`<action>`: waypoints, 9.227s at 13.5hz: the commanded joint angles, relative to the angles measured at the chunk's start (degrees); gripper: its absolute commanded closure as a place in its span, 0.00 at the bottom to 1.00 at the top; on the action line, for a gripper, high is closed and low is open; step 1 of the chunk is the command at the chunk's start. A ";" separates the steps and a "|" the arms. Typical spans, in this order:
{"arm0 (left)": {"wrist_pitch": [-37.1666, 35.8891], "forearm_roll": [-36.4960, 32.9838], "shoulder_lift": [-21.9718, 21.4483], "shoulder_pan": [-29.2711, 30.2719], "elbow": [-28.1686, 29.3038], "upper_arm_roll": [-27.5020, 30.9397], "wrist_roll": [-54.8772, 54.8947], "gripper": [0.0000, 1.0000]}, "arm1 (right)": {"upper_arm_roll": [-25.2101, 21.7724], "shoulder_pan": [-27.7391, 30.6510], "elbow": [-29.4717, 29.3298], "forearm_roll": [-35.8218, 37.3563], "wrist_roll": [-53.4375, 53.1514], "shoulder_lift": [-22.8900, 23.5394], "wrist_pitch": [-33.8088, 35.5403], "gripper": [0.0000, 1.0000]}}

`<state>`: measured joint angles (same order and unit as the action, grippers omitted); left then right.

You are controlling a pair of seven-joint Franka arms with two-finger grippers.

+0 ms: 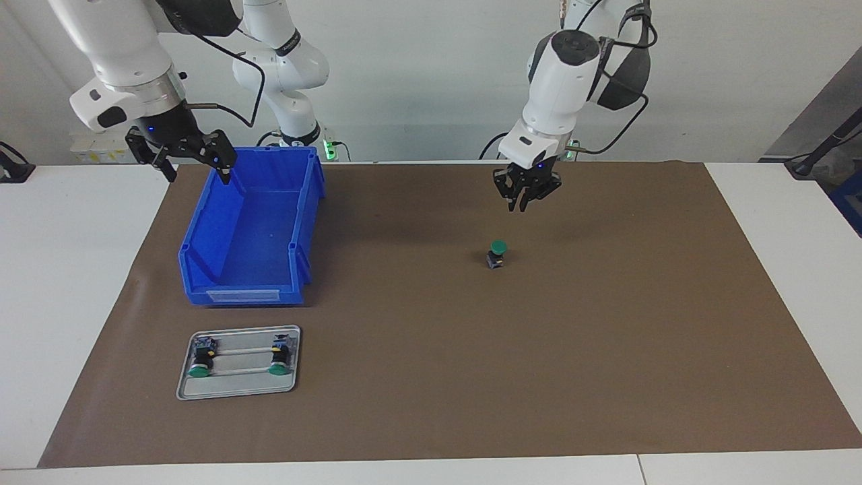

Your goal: Place and press button with both arms

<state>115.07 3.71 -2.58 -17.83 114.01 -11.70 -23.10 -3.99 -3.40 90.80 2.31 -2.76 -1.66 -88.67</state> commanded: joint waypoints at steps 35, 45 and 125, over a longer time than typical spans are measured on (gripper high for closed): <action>12.69 -2.04 7.85 -1.06 3.36 1.59 -1.86 1.00 | 0.56 0.59 0.52 -0.38 1.00 -0.71 0.43 0.00; -17.83 -2.56 7.50 16.40 -20.29 1.68 19.03 1.00 | 0.56 0.59 0.52 -0.38 0.92 -0.71 0.43 0.00; -24.55 -5.21 -1.46 11.94 -17.70 11.88 23.01 0.00 | -0.06 -8.58 25.74 2.98 2.44 -3.96 -34.56 1.00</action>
<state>90.02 -0.61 -1.64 -4.85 92.33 -0.77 -0.52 -4.87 -16.98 113.26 8.80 -8.75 -3.33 -123.29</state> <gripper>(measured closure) 0.000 0.678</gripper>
